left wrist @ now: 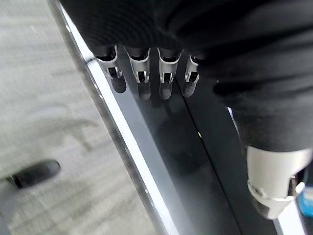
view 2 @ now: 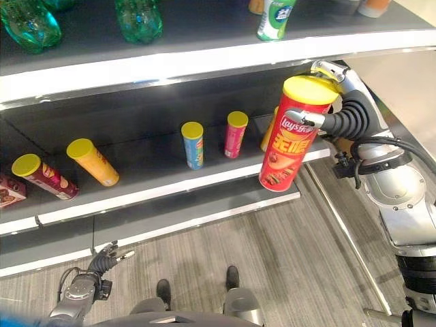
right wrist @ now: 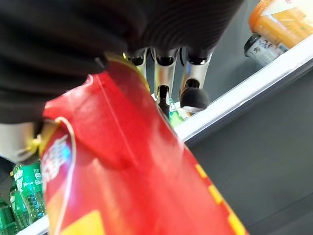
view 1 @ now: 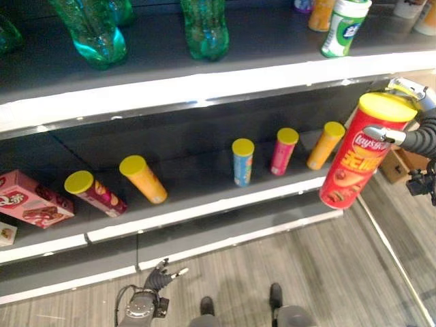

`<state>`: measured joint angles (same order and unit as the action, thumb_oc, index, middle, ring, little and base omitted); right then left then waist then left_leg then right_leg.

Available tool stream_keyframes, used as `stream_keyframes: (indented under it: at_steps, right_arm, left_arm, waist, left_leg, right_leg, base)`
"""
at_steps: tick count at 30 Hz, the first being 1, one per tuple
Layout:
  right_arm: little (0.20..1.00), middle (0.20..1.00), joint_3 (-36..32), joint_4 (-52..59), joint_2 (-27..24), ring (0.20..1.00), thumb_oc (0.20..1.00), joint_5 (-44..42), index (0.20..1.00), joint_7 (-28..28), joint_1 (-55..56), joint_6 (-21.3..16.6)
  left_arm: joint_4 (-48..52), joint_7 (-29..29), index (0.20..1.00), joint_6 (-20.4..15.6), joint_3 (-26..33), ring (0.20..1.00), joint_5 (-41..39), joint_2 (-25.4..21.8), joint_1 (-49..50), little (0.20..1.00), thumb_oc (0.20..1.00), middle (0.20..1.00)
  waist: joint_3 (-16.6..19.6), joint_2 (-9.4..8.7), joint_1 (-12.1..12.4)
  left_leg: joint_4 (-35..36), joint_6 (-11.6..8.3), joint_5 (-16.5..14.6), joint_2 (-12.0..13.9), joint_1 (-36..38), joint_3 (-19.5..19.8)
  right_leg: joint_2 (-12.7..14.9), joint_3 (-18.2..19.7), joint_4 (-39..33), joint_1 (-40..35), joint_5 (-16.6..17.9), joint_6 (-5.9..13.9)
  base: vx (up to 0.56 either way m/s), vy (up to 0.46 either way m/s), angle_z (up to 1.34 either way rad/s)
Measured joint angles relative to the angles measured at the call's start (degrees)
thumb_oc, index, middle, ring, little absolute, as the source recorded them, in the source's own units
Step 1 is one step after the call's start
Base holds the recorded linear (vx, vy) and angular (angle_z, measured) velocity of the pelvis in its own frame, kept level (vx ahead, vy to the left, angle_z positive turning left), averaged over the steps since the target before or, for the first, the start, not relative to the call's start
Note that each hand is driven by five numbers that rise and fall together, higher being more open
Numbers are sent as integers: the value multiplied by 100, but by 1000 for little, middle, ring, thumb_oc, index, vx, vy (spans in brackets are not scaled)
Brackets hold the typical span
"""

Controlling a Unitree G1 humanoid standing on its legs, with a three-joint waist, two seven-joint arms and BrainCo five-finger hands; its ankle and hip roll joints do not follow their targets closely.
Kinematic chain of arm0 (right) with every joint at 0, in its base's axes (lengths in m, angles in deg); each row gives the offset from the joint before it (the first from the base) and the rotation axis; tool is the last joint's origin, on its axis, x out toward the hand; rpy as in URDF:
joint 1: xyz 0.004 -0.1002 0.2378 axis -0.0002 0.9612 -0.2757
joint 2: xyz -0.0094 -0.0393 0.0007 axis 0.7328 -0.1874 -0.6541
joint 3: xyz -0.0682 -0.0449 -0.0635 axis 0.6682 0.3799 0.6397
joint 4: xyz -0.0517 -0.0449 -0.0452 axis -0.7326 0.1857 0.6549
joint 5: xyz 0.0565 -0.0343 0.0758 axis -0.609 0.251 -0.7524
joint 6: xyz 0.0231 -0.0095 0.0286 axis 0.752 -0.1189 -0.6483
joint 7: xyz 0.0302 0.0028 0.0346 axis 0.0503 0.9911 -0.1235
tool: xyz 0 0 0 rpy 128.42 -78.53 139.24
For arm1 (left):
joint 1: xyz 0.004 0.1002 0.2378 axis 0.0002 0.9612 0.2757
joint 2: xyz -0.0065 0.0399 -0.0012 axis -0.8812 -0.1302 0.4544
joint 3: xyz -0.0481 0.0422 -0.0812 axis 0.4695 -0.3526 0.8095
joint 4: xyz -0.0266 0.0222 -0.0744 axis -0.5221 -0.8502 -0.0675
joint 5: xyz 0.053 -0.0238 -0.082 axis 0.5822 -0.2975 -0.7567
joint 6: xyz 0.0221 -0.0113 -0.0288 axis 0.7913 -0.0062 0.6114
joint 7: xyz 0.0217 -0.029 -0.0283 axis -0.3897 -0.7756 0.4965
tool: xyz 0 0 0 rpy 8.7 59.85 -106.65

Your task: Put the goods on the table back onto the shelves and tidy them up.

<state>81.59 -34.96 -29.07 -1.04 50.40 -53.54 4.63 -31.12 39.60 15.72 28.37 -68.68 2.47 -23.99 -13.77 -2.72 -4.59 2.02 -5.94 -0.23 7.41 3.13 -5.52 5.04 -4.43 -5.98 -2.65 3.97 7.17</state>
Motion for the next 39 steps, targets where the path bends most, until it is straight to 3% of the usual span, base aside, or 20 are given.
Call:
stream_keyframes:
  at_steps: [7,11,14,16,17,18,19,20,21,22,24,26,27,29,30,31,32,34,36,39]
  right_arm:
    - [200,200,-100,473,-204,200,200,-20,200,409,477,-66]
    - [200,200,33,385,-119,200,200,-55,200,513,442,-21]
    - [200,200,79,384,-48,200,200,-68,200,615,437,21]
    - [200,200,226,275,60,200,200,-200,200,609,429,35]
    - [200,200,209,166,35,200,200,-225,200,621,563,13]
    - [200,200,206,-47,-9,200,200,-225,200,623,609,-13]
    - [200,200,154,-157,-80,200,200,-226,200,602,690,64]
    - [200,200,161,-211,-209,200,200,-218,200,616,713,82]
    - [200,200,162,-186,112,200,200,-218,200,604,866,96]
    - [200,200,175,-73,323,200,200,-219,200,607,1129,130]
    - [200,200,452,103,511,200,200,-167,200,739,1243,172]
    - [200,200,551,177,722,200,200,-160,200,749,1017,158]
    - [200,200,552,231,684,200,200,-156,200,756,970,144]
    - [200,200,706,86,902,200,200,-144,200,712,557,178]
    - [200,200,726,30,962,200,200,-141,200,691,443,186]
    - [200,200,854,-75,963,200,200,-136,200,619,275,208]
    - [200,200,996,-115,951,200,200,-128,200,597,216,210]
    - [200,200,1120,-126,875,200,200,-108,200,625,233,207]
    - [200,200,1107,-127,833,200,200,-16,200,617,227,203]
    - [200,200,1158,-296,772,200,200,7,200,603,132,195]
  left_arm:
    - [782,-110,1000,43,-31,1000,6,26,149,1000,1000,1000]
    - [865,-206,1000,65,8,1000,3,-18,271,1000,1000,1000]
    - [743,-226,1000,98,6,1000,2,-32,240,1000,1000,1000]
    - [208,-208,1000,44,12,1000,0,-36,-91,1000,1000,1000]
    - [-167,-180,1000,2,-5,1000,5,-32,-369,1000,1000,1000]
    - [-265,-127,1000,-11,3,1000,5,16,-431,1000,1000,1000]
    - [-199,-95,1000,-5,-85,1000,7,26,-366,1000,1000,1000]
    - [-75,-82,1000,-9,-113,1000,6,44,-239,1000,1000,1000]
    - [-145,-54,1000,-10,-109,1000,3,-121,-281,1000,1000,1000]
    - [-444,-13,1000,-1,-132,1000,4,-203,-418,1000,1000,1000]
    - [-506,68,1000,-19,-56,1000,3,-322,-513,1000,1000,1000]
    - [-533,118,1000,-9,-72,1000,5,-403,-497,1000,1000,1000]
    - [-450,159,1000,-18,-28,1000,7,-501,-529,1000,1000,1000]
    - [-531,200,1000,-29,37,1000,12,-581,-419,1000,1000,1000]
    - [-531,208,1000,-27,49,1000,12,-598,-419,1000,1000,1000]
    - [-551,242,1000,-36,152,1000,12,-614,-423,1000,1000,1000]
    - [-586,248,1000,-49,238,1000,12,-613,-409,1000,1000,1000]
    - [-626,254,1000,-34,253,1000,13,-605,-381,1000,1000,1000]
    - [-628,246,1000,-17,226,1000,14,-601,-361,1000,1000,1000]
    - [-545,246,1000,-13,214,1000,38,-549,-326,1000,1000,1000]
  waist:
    - [-306,174,6]
    - [-515,26,39]
    - [-543,-8,-79]
    - [-556,-75,-111]
    - [-519,-47,-127]
    - [-509,-49,-228]
    - [-463,30,-219]
    - [-391,213,-207]
    - [-385,-66,-115]
    - [-372,-164,-38]
    - [-311,-173,48]
    - [-256,-192,87]
    - [-218,-199,154]
    - [-171,-276,227]
    - [-169,-273,211]
    - [-172,-282,215]
    - [-179,-258,233]
    - [-200,-225,228]
    - [-155,-313,234]
    - [-228,-212,266]
  left_leg:
    - [-682,-47,15,1,-489,301]
    - [-1474,-258,-173,82,-891,325]
    - [-1323,-282,-177,541,-886,421]
    - [-1069,-335,-180,981,-913,762]
    - [-925,-400,-224,1324,-1061,654]
    - [-937,-350,-222,1427,-1199,469]
    - [-908,-300,-136,1390,-1192,469]
    - [-926,-590,138,1364,-1195,558]
    - [-1265,-917,-44,1050,-1236,492]
    - [-1767,-692,-385,773,-1478,575]
    - [-2457,-540,-857,422,-1696,521]
    - [-2655,-349,-1010,241,-1792,416]
    - [-2646,-205,-995,67,-1820,325]
    - [-2575,-134,-965,5,-1790,116]
    - [-2518,-84,-957,-28,-1785,80]
    - [-2296,44,-874,29,-1721,-8]
    - [-2133,91,-834,58,-1631,-46]
    - [-1894,105,-716,120,-1487,-18]
    - [-1793,81,-674,102,-1397,-20]
    - [-1513,-75,-528,145,-1354,0]
  right_leg:
    - [35,-257,-4,-62,-82,-82]
    - [180,-48,-2,-72,-36,-220]
    - [272,41,-2,-33,-25,-229]
    - [396,55,25,-37,-52,-190]
    - [537,31,32,-37,-93,-30]
    - [695,-82,42,-88,-121,52]
    - [821,42,74,-49,-114,228]
    - [896,116,55,-46,-100,463]
    - [1238,216,55,-73,-50,438]
    - [1503,186,151,-73,78,262]
    - [1783,184,404,-16,519,-62]
    - [2045,262,511,112,703,26]
    - [1886,230,590,262,786,173]
    - [2010,76,653,457,1109,-119]
    - [2030,49,628,506,1357,-134]
    - [2072,-12,820,764,1627,25]
    - [2008,-26,1063,941,1391,236]
    - [1759,-31,1018,888,838,351]
    - [1601,-131,843,713,921,301]
    - [1393,-182,788,772,734,372]
  base:
    - [-30,-17,28]
    - [93,162,-11]
    - [109,247,-28]
    - [155,545,-7]
    - [109,465,21]
    - [63,284,23]
    - [132,435,4]
    - [134,438,-20]
    - [146,429,-11]
    - [75,342,17]
    - [55,290,23]
    - [-15,317,6]
    - [-19,491,-16]
    - [-30,228,-31]
    - [-59,148,-23]
    - [-58,144,-24]
    - [-4,44,-24]
    - [0,-1,-5]
    - [0,0,4]
    - [181,-49,-15]
